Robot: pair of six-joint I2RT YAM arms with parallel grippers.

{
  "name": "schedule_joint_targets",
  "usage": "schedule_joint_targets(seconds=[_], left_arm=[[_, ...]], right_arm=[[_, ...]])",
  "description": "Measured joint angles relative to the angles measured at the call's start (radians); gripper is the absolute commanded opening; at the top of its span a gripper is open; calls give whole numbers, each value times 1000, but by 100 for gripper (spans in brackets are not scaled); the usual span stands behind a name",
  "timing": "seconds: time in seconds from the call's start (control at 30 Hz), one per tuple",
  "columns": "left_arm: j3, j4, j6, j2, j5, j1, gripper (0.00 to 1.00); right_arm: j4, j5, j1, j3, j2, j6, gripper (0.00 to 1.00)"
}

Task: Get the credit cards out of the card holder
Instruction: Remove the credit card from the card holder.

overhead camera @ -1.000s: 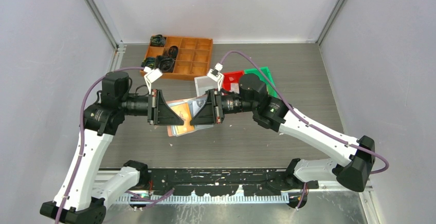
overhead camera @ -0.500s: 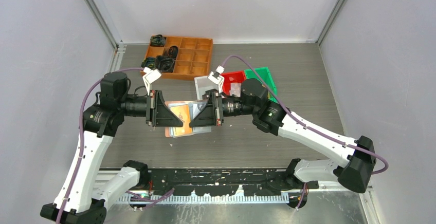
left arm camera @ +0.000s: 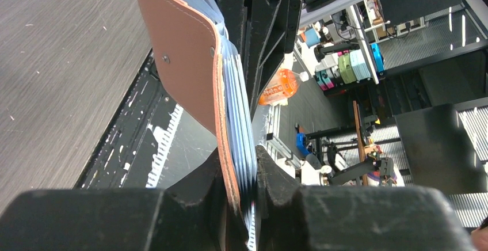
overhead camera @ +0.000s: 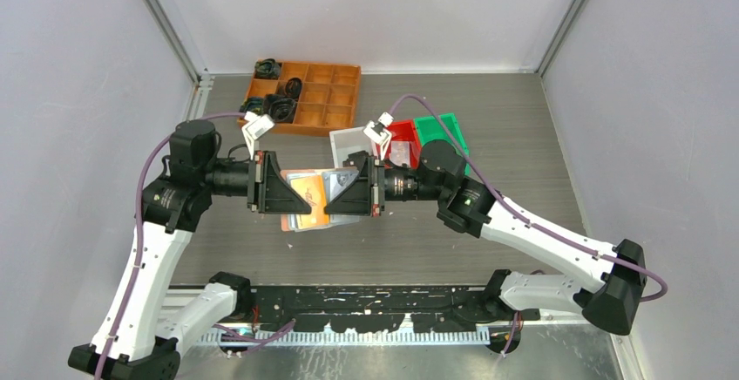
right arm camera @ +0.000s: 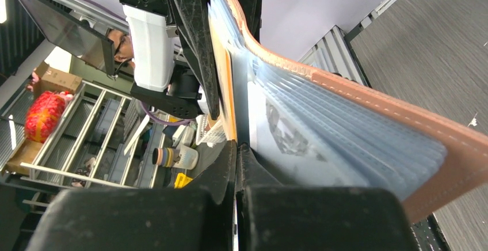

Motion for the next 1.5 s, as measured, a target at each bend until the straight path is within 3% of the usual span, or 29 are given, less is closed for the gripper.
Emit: schedule_joint_targets(seconds=[0.37,0.47,0.57,0.67,0.87,0.93,1.03,1.5], left_arm=[[-5,17,-19,0,1,-3,0],[-9,18,-24,0,0,-3,0],[-10,21,-28,-2,-7,-2,0],[-15,40,-42,-6,-14,-1,0],[-16,61,-54,-23,-13,7,0],[-16,61,-56,-27,-11,8,9],[-16,63,-58,-29,-2,8,11],[-16,129,-129,-4,5,-6,5]], right_arm=[[-13,23,0,-6,-19,-33,3],[-17,23,0,-6,-18,-43,35],[-24,16,-1,2,-13,-47,42],[-41,-2,-3,40,11,-48,39],[-83,-55,-14,106,58,-53,19],[-83,-64,-15,107,61,-51,12],[-68,-73,-16,103,59,-45,1],[112,50,-7,-57,-39,18,1]])
